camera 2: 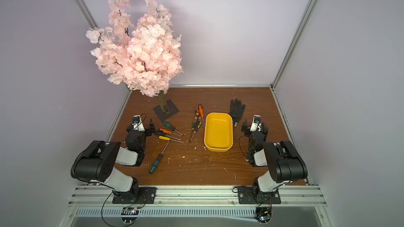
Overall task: Put the screwdriver on the desktop into the storage box
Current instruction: Pick up the screwdriver from the center of the board.
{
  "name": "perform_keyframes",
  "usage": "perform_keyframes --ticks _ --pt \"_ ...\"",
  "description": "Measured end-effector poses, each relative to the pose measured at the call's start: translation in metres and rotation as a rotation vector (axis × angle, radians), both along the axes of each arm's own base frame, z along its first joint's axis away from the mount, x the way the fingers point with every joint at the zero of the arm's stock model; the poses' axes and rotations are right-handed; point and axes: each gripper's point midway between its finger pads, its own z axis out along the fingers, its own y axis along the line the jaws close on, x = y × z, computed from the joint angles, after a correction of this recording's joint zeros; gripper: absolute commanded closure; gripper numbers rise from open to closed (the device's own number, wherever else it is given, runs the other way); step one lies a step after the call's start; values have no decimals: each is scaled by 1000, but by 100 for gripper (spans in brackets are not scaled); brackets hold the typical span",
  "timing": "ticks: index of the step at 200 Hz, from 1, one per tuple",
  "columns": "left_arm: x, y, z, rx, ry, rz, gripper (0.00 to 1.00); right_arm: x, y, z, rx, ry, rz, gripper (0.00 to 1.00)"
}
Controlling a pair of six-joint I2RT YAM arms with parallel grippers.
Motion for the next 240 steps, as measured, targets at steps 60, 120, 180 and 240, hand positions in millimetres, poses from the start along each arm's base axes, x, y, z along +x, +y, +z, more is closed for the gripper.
perform_keyframes --ticks 60,120,180,240 --pt "0 0 0 0 0 0 1 0 0 0 0 0 0 0" --pt "0 0 0 0 0 0 1 0 0 0 0 0 0 0" --pt "0 0 0 0 0 0 1 0 0 0 0 0 0 1" --pt "-6 9 25 -2 -45 56 1 7 1 17 3 24 -2 0"
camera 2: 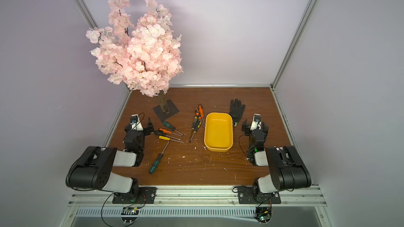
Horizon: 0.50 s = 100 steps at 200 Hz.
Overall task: Put the screwdriver on the desktop into the storage box
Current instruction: Pick up the screwdriver from the center of the board.
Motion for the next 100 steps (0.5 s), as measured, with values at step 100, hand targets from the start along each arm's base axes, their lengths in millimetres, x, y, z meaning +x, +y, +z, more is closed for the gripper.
perform_keyframes --ticks 100 --pt "-20 25 116 -386 -188 130 6 -2 21 81 438 -12 77 21"
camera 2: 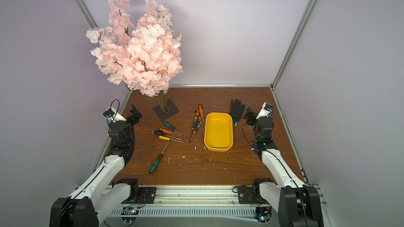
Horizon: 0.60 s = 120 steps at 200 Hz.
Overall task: Put the screwdriver on the desktop into the storage box
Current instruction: Pick up the screwdriver from the center of the board.
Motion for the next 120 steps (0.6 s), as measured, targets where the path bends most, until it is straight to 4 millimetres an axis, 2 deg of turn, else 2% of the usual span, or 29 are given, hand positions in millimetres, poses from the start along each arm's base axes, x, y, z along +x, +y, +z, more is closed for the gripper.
perform_keyframes --ticks 14,38,61,93,120 --pt "0 -10 0 -30 42 -61 14 0 11 -3 38 44 59 29" --pt "-2 -29 -19 -95 138 -167 24 0 29 4 93 89 147 32" --pt "-10 -47 -52 -160 275 -232 25 -4 42 4 122 125 210 32" --pt "-28 -77 -92 -237 472 -303 29 -15 56 -17 141 229 268 32" --pt "-47 -93 -122 -311 600 -335 29 -22 65 -27 144 275 296 32"
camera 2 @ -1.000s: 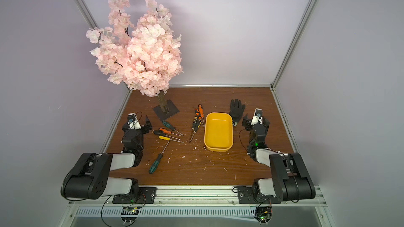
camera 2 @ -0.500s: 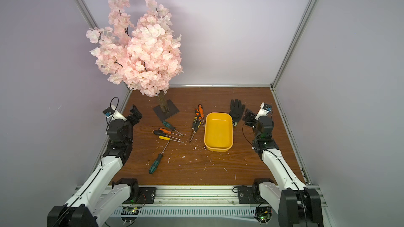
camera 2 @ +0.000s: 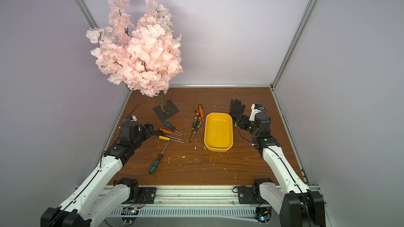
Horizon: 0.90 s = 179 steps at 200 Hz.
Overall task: Put the screwdriver on the desktop into the storage box
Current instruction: Pick up the screwdriver from the center of the board.
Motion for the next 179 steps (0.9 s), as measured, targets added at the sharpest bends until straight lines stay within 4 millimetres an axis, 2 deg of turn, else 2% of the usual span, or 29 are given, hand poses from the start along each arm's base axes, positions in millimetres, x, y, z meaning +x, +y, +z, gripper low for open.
perform_keyframes --ticks 30,66,99,126,152,179 --pt "-22 -6 -25 -34 103 -5 30 -4 9 -5 4 16 26 31" --pt "-32 -12 -37 -59 169 -19 33 -7 22 -12 5 43 68 31" --pt "-47 -32 -48 -78 229 -66 33 -10 32 -22 0 77 100 32" --pt "-66 -48 -69 -82 318 -100 33 -11 40 -28 -4 97 121 31" --pt "-85 -52 -84 -74 401 -99 31 -12 45 -35 -8 116 138 31" --pt "-97 -53 -90 -65 447 -85 29 -13 49 -41 -13 134 148 31"
